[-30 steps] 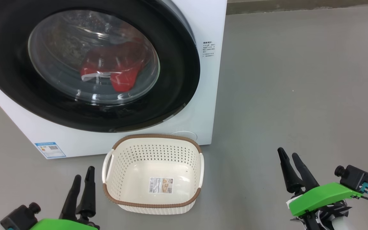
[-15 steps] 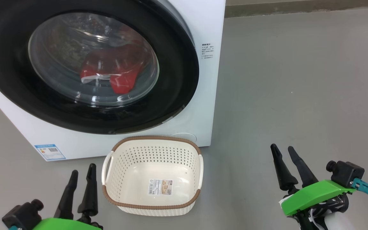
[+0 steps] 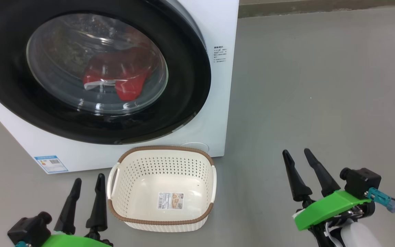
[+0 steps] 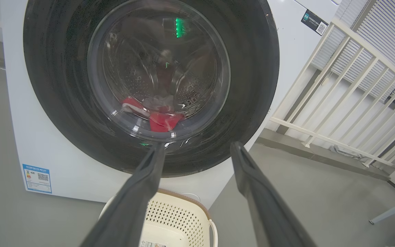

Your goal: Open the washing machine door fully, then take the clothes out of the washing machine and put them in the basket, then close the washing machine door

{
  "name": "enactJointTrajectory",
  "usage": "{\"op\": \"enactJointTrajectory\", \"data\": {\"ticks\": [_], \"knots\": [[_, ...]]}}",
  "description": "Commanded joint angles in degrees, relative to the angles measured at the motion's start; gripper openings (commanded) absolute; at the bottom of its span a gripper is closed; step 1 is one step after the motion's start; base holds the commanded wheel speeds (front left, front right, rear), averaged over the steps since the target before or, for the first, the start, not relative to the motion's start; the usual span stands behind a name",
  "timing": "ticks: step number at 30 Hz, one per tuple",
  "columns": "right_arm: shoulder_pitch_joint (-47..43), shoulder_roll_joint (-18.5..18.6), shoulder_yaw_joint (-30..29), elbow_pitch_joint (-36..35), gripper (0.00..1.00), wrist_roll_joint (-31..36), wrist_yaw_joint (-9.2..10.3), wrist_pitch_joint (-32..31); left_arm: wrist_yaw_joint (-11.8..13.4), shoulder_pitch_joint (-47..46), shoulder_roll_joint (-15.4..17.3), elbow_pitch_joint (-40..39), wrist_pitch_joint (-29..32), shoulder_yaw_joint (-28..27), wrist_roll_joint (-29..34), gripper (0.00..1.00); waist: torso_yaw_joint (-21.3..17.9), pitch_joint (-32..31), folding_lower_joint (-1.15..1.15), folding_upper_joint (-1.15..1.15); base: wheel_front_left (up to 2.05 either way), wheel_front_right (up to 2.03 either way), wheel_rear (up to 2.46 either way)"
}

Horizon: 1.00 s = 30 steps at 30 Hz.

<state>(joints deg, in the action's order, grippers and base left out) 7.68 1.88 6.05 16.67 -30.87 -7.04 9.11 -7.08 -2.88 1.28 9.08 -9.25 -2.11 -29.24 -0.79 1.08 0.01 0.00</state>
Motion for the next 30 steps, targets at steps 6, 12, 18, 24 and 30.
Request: {"op": "enactJointTrajectory", "data": {"ticks": [6,12,18,24,30], "knots": [[3.79,0.64,1.47,-2.09,1.0,5.7,-0.36,1.75,-0.32,-3.02,1.23,-2.39,-1.72,-1.5,5.51,1.0,-0.04,0.22,0.0,0.0,0.0,0.0,0.0],[4.22,0.73,2.0,-2.42,1.0,9.7,-0.38,2.78,-0.34,-3.24,1.32,-2.75,-2.73,-1.69,9.71,1.0,0.09,0.35,0.0,0.0,0.0,0.0,0.0],[4.72,0.81,2.55,-2.62,1.0,13.44,-0.41,3.81,-0.36,-3.5,1.41,-3.22,-3.73,-2.0,13.69,1.0,0.16,0.53,0.0,0.0,0.0,0.0,0.0],[5.38,0.9,3.27,-2.67,1.0,17.07,-0.43,4.85,-0.37,-3.83,1.51,-3.4,-4.74,-2.85,17.9,1.0,0.02,0.6,0.0,0.0,0.0,0.0,0.0],[5.91,0.99,3.92,-2.62,1.0,20.85,-0.45,5.88,-0.09,-3.9,1.6,-3.62,-5.75,-2.99,21.74,1.0,0.04,0.48,0.0,0.0,0.0,0.0,0.0]]}}
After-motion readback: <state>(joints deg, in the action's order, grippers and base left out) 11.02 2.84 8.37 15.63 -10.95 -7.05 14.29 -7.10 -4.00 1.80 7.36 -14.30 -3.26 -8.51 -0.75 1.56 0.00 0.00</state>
